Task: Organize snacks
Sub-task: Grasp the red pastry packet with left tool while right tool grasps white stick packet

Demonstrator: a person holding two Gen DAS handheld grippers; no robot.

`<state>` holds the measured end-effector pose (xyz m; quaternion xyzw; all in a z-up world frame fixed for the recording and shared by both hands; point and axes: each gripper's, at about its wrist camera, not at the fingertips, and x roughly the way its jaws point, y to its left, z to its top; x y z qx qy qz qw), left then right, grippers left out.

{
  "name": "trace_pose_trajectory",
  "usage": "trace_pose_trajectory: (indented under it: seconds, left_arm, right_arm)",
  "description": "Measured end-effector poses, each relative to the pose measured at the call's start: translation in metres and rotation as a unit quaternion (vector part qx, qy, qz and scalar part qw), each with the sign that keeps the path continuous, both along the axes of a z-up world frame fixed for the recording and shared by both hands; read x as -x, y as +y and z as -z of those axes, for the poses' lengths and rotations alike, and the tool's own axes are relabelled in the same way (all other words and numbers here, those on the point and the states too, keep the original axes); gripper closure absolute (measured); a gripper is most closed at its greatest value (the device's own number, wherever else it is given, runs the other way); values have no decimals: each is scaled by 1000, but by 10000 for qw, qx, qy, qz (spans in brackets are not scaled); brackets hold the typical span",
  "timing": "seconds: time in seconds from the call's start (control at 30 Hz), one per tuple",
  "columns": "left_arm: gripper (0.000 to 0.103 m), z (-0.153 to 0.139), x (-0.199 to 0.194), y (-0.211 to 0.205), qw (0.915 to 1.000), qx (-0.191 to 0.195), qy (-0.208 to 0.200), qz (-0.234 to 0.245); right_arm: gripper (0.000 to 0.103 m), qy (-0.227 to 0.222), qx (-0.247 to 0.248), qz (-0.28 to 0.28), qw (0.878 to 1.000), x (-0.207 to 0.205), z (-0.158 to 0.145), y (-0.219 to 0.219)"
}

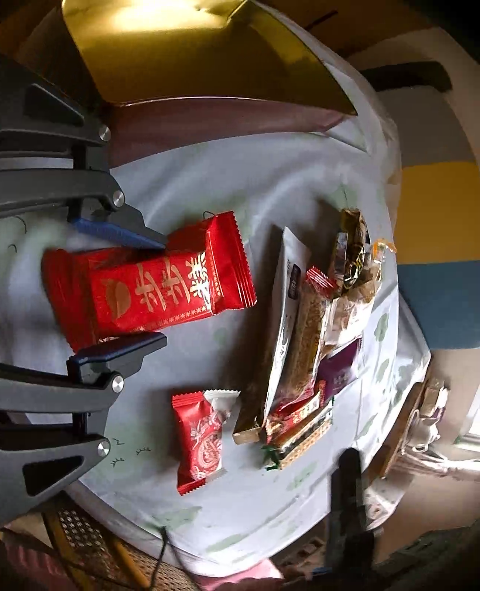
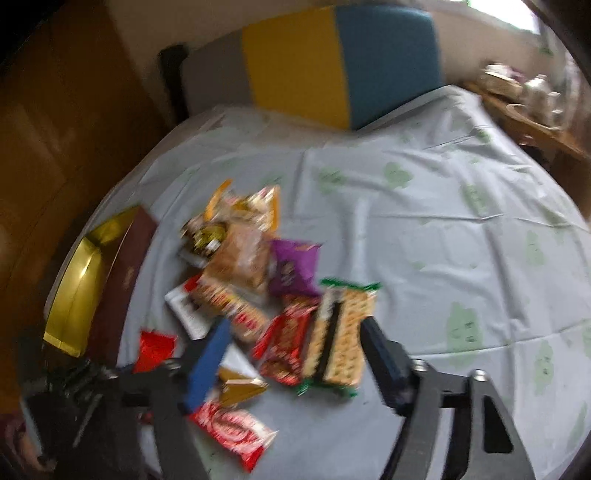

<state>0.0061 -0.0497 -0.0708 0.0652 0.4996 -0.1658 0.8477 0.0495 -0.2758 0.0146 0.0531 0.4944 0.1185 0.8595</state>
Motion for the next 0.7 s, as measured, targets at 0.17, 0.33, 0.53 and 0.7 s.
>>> trace_pose_trajectory:
  seconds: [0.17,0.33,0.53,0.7]
  left_arm:
    - [56,-6,7,2,9999,-31,-119,26]
    - [56,0,4,-2,9997,-2,-238,67]
    - [60,-5,7,4,9994,115,-234,243]
    - [60,-33,17,15,9959,658,-438,433]
  right_arm:
    - [42,271,107,-993,9946,10,13,38]
    - [46,593,328,-1511,9862,12,29,67]
    - [58,918,651,-1823,9768,-4,58,94]
    - [71,1087,596,-1651,9785,-15,70,87]
